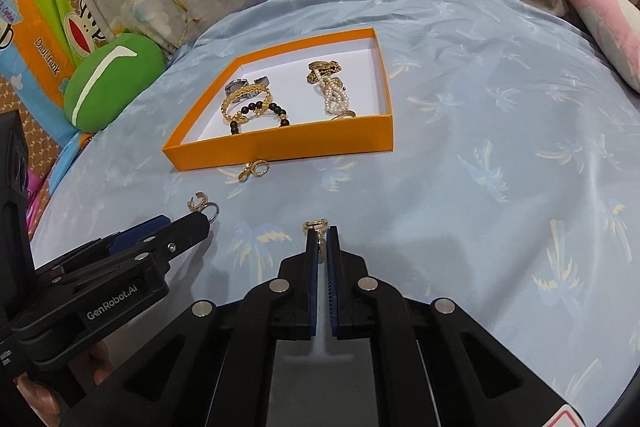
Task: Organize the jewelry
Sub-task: 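Grasp the small gold earring with the right tool while the left tool grasps the silver ring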
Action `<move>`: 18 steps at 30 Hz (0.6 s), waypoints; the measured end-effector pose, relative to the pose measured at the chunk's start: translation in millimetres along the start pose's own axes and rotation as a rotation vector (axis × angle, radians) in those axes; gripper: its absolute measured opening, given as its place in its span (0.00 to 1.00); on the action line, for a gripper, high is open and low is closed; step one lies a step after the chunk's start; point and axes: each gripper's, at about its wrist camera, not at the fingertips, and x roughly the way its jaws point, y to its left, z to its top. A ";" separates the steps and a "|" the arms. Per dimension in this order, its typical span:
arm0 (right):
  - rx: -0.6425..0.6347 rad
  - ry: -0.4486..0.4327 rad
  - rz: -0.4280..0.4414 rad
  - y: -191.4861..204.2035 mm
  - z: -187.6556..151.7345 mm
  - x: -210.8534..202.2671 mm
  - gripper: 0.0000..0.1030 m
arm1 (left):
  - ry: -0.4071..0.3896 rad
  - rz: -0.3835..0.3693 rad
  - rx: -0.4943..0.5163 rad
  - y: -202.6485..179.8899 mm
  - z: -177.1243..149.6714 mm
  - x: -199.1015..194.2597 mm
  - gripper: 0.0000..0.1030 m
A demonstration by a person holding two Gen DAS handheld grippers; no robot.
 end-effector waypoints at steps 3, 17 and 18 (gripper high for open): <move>0.005 0.000 0.005 -1.4 0.6 0.1 0.05 | 0.001 -0.002 0.007 -4.5 0.6 2.2 0.44; 0.010 0.000 0.009 -2.1 0.9 0.1 0.05 | 0.019 -0.039 0.013 -7.5 2.8 8.6 0.06; 0.010 0.000 0.010 -2.1 1.0 0.2 0.05 | 0.018 -0.041 0.014 -7.8 2.6 8.1 0.06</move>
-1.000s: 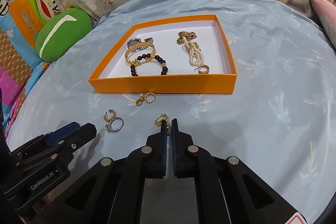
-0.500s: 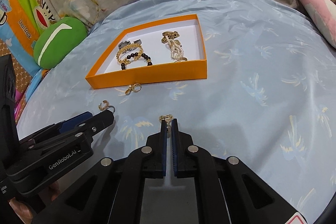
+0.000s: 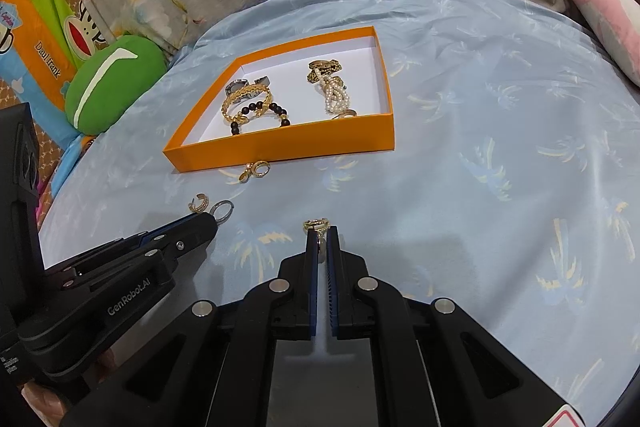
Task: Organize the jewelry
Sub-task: 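Grasp the small gold earring with the right tool while the left tool grasps the silver ring, then carry the small earring and silver ring into the orange box with both tools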
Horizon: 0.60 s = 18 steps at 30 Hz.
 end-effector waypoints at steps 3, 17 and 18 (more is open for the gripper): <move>0.001 -0.001 0.001 -0.1 0.0 -0.1 0.05 | -0.007 -0.010 -0.002 0.5 -0.2 -2.1 0.06; 0.019 -0.042 0.010 -2.3 0.3 -8.6 0.05 | -0.029 -0.014 -0.061 17.2 -6.9 -18.0 0.06; 0.020 -0.045 0.010 -2.4 0.7 -9.1 0.05 | -0.033 -0.012 -0.062 18.3 -6.8 -19.6 0.06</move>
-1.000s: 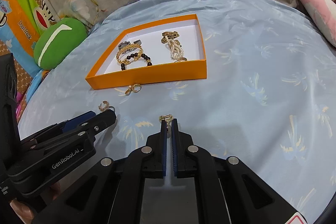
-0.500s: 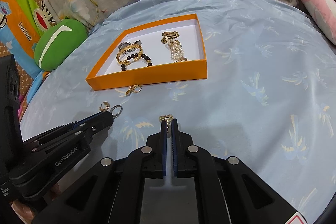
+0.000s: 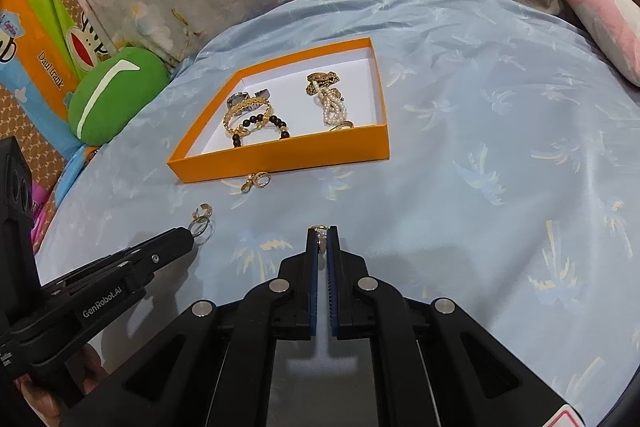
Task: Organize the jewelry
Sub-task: 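Carry the small earring and silver ring into the orange box with both tools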
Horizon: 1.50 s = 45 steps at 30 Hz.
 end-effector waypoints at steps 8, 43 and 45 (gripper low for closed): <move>0.005 -0.042 0.008 -2.9 18.7 -4.2 0.05 | -0.036 0.021 0.010 7.0 14.3 -12.1 0.06; -0.007 -0.082 -0.038 -16.8 134.4 92.4 0.05 | -0.057 0.052 0.121 -49.3 151.0 108.9 0.06; -0.007 -0.073 -0.039 -18.1 135.2 95.9 0.05 | -0.049 0.054 0.116 -48.5 151.1 113.8 0.06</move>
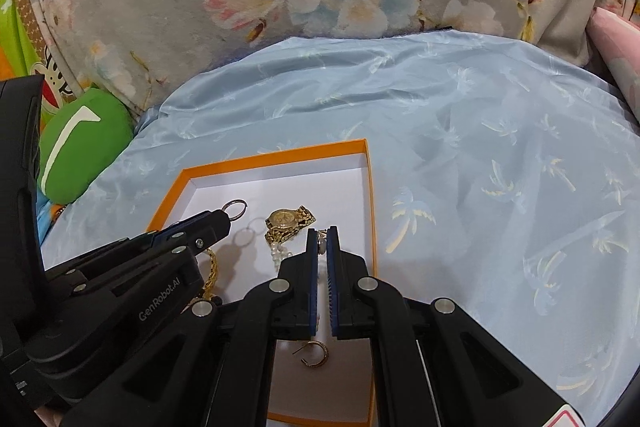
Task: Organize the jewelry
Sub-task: 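Carry the small earring and silver ring into the orange box with both tools, then open both tools to drop the items and lift them out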
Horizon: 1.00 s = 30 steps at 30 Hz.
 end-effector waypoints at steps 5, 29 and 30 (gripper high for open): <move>-0.003 0.014 -0.004 -1.6 -1.6 4.6 0.05 | 0.015 0.003 -0.007 1.4 -1.4 6.8 0.06; -0.025 -0.007 -0.014 1.3 -6.8 -1.1 0.06 | 0.009 0.008 -0.044 9.7 -5.5 4.8 0.10; -0.022 -0.011 -0.012 0.7 -7.6 -3.5 0.06 | 0.004 0.005 -0.050 11.9 -5.7 1.8 0.10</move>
